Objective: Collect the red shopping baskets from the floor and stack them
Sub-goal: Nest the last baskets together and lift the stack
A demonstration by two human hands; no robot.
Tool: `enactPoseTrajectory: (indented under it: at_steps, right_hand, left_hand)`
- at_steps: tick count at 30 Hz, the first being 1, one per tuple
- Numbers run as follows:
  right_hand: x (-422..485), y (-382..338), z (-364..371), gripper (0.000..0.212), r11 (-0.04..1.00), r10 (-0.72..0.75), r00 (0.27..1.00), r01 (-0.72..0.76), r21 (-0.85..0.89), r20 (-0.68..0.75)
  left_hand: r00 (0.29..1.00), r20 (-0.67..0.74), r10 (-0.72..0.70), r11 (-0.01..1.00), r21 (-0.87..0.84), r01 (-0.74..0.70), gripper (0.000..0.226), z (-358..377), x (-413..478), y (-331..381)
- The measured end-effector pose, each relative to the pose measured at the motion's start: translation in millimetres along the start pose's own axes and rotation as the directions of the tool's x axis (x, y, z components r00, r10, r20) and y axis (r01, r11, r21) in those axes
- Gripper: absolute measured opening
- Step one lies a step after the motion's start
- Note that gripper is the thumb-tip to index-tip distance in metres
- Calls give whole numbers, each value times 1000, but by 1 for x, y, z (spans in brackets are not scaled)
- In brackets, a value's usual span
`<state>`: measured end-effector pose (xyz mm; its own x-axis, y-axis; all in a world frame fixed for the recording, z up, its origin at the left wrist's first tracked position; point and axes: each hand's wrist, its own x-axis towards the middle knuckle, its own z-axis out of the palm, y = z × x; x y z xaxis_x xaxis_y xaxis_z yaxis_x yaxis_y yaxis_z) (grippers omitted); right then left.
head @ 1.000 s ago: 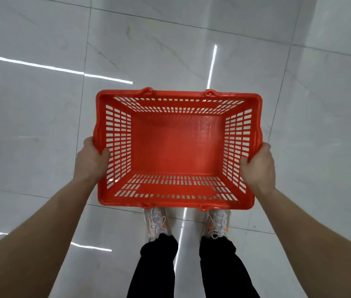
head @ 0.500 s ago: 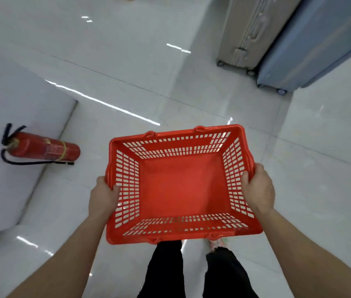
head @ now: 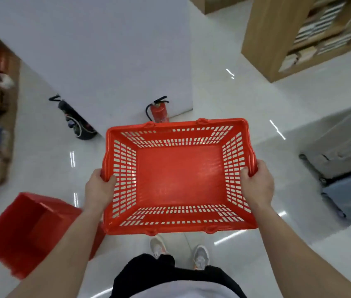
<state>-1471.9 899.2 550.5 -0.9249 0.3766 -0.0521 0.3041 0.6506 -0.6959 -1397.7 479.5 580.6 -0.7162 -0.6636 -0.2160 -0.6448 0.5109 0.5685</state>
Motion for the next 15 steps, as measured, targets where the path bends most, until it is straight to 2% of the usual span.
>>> enactPoseTrajectory:
  at_steps: [3, 7, 15]
  right_hand:
    - [-30, -49, 20, 29, 989, -150, 985, 150, 8, 80]
    - [-90, -115, 58, 31, 954, -297, 929, 299, 27, 219]
    - [-258, -217, 133, 31, 867, -489, 782, 485, 115, 387]
  left_hand:
    - [981, -171, -92, 994, -71, 81, 33, -55, -34, -52]
    - [916, -328, -233, 967, -174, 184, 25, -124, -82, -130]
    - [790, -418, -448, 881, -358, 310, 17, -238, -167, -314]
